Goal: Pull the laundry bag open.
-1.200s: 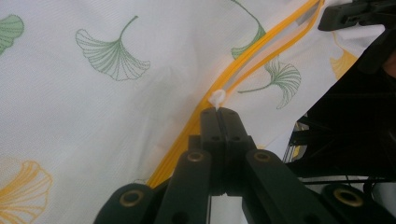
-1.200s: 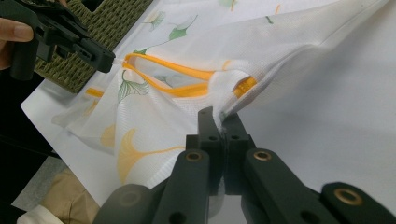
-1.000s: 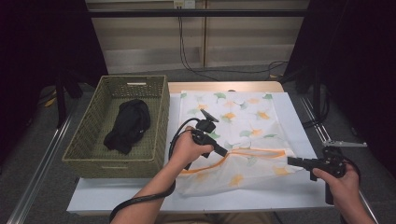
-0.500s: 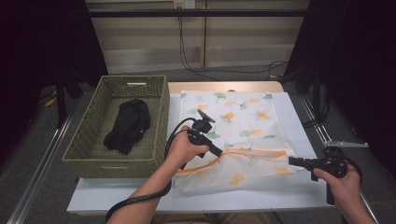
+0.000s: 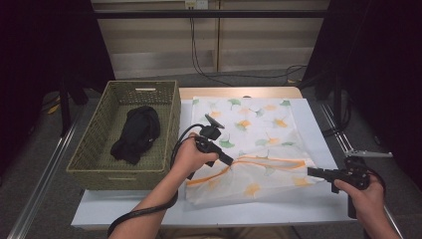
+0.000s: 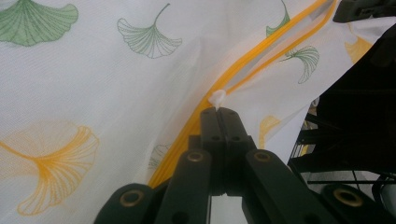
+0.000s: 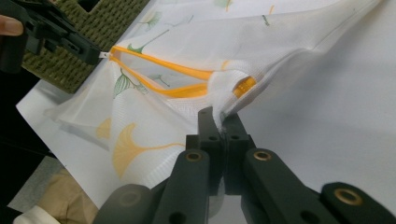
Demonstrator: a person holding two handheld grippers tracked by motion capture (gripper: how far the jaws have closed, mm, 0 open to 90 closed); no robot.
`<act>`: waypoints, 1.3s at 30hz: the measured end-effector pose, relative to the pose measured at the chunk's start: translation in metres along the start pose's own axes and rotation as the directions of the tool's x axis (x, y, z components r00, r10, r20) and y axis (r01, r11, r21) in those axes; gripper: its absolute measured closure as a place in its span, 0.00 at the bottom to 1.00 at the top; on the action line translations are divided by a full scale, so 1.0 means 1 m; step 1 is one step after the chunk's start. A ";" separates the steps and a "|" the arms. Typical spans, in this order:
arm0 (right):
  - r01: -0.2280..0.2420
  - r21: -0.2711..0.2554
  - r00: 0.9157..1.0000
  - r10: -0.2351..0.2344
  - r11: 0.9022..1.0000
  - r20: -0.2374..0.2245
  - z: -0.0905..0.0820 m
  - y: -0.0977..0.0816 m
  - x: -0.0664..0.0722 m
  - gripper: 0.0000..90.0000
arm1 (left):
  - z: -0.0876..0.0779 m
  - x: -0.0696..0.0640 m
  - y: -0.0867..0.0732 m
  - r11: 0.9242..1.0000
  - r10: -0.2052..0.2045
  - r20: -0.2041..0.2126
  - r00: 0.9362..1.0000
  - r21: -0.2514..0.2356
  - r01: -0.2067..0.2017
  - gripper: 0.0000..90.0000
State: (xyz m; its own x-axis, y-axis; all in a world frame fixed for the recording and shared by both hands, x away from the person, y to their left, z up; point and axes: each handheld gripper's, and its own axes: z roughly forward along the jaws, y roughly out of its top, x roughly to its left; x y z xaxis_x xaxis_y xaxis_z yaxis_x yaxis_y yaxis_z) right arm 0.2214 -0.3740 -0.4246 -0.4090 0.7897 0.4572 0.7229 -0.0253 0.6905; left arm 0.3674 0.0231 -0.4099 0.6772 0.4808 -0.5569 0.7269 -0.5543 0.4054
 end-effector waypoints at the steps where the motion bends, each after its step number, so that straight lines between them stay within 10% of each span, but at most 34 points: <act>1: 0.001 0.001 1.000 -0.001 1.000 0.004 0.000 0.000 0.000 1.00 | -0.002 0.003 0.000 1.000 0.020 -0.006 1.000 0.017 -0.020 1.00; 39: -0.006 -0.007 1.000 0.006 1.000 -0.001 -0.001 0.000 -0.001 1.00 | -0.032 0.013 -0.005 0.998 -0.048 -0.007 0.999 -0.037 0.047 1.00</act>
State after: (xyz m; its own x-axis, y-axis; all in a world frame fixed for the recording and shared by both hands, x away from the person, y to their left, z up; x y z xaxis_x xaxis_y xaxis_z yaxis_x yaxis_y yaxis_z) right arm 0.2213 -0.3759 -0.4246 -0.4050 0.7891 0.4618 0.7216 -0.0343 0.6914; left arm 0.3762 0.0535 -0.3957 0.6425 0.5111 -0.5709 0.7620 -0.5052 0.4052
